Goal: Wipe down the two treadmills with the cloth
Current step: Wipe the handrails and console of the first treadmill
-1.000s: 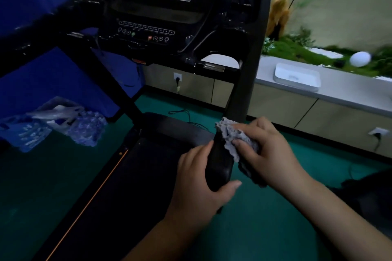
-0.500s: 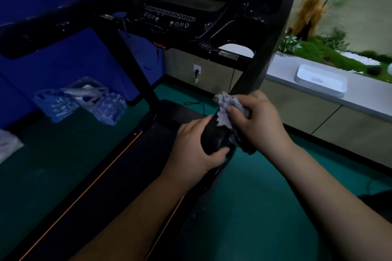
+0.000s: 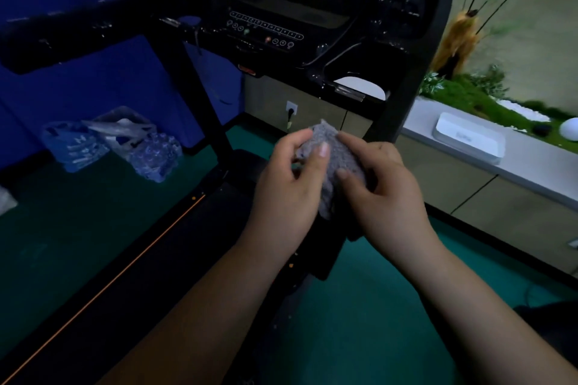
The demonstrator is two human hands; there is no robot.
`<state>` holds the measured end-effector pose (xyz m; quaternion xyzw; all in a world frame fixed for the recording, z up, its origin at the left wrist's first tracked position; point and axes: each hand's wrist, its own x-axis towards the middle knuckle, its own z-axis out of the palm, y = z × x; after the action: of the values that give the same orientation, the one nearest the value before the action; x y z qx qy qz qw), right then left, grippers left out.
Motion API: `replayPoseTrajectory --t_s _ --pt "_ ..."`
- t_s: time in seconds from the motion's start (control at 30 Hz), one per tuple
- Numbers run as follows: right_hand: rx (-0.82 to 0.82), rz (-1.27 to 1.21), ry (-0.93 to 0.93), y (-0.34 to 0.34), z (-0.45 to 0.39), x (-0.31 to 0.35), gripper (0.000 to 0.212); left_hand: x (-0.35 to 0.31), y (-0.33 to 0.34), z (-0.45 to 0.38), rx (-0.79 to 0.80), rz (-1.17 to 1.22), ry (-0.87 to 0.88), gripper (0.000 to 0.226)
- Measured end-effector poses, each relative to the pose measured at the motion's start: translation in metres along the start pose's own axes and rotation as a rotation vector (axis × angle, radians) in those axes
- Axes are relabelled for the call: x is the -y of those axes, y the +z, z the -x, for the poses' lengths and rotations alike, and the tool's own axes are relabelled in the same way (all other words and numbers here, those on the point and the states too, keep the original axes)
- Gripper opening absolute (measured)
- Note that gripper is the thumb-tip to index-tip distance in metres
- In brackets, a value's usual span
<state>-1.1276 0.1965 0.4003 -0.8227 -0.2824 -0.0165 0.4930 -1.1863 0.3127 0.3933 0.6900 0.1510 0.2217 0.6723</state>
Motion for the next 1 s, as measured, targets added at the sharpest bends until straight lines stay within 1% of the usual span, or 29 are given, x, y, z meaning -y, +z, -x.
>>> replayPoseTrajectory --t_s 0.07,0.13,0.2,0.27,0.3,0.37,0.43,0.5,0.53,0.6,0.63,0.7,0.73,0.8,0.87,0.93,1.0 --pt "0.028 -0.049 -0.014 0.008 -0.005 0.005 0.042 0.003 0.0 -0.011 0.028 0.045 -0.019 0.025" --pt "0.003 -0.086 0.01 0.013 -0.014 0.002 0.036 0.012 -0.003 -0.029 -0.009 0.138 -0.069 0.026" --pt "-0.117 -0.099 0.069 0.01 -0.024 -0.009 0.031 0.025 -0.013 -0.053 -0.064 0.231 -0.153 0.026" --pt "-0.258 -0.012 0.159 0.002 -0.033 -0.024 0.029 0.043 -0.028 -0.076 -0.046 0.322 -0.255 0.024" --pt "-0.297 0.06 0.219 -0.002 -0.037 -0.033 0.029 0.053 -0.033 -0.085 -0.008 0.353 -0.294 0.024" --pt "-0.293 0.146 0.361 -0.003 -0.043 -0.045 0.039 0.07 -0.034 -0.092 0.1 0.316 -0.294 0.025" --pt "-0.271 0.104 0.46 0.003 -0.047 -0.052 0.051 0.087 -0.019 -0.083 0.22 0.228 -0.299 0.026" --pt "-0.266 0.08 0.494 0.01 -0.048 -0.054 0.054 0.093 -0.002 -0.063 0.365 0.271 -0.36 0.023" --pt "-0.266 0.08 0.499 0.012 -0.048 -0.054 0.052 0.096 0.003 -0.052 0.412 0.3 -0.369 0.03" --pt "-0.279 0.025 0.505 0.014 -0.048 -0.055 0.041 0.093 0.009 -0.038 0.439 0.306 -0.324 0.057" --pt "-0.28 -0.008 0.509 0.015 -0.047 -0.056 0.036 0.089 0.011 -0.037 0.44 0.283 -0.286 0.065" --pt "-0.277 -0.044 0.517 0.017 -0.048 -0.056 0.034 0.083 0.021 -0.05 0.427 0.243 -0.224 0.071" --pt "-0.28 -0.048 0.521 0.018 -0.048 -0.056 0.034 0.082 0.028 -0.063 0.416 0.227 -0.199 0.069" --pt "-0.289 -0.063 0.528 0.019 -0.048 -0.055 0.033 0.089 0.044 -0.093 0.407 0.164 -0.161 0.055" --pt "-0.292 -0.087 0.535 0.019 -0.048 -0.056 0.035 0.108 0.052 -0.114 0.407 0.109 -0.206 0.045" --pt "-0.283 -0.121 0.548 0.017 -0.048 -0.055 0.037 0.125 0.05 -0.108 0.397 0.152 -0.289 0.042" --pt "-0.279 -0.142 0.559 0.016 -0.05 -0.054 0.039 0.131 0.042 -0.086 0.388 0.243 -0.316 0.041"
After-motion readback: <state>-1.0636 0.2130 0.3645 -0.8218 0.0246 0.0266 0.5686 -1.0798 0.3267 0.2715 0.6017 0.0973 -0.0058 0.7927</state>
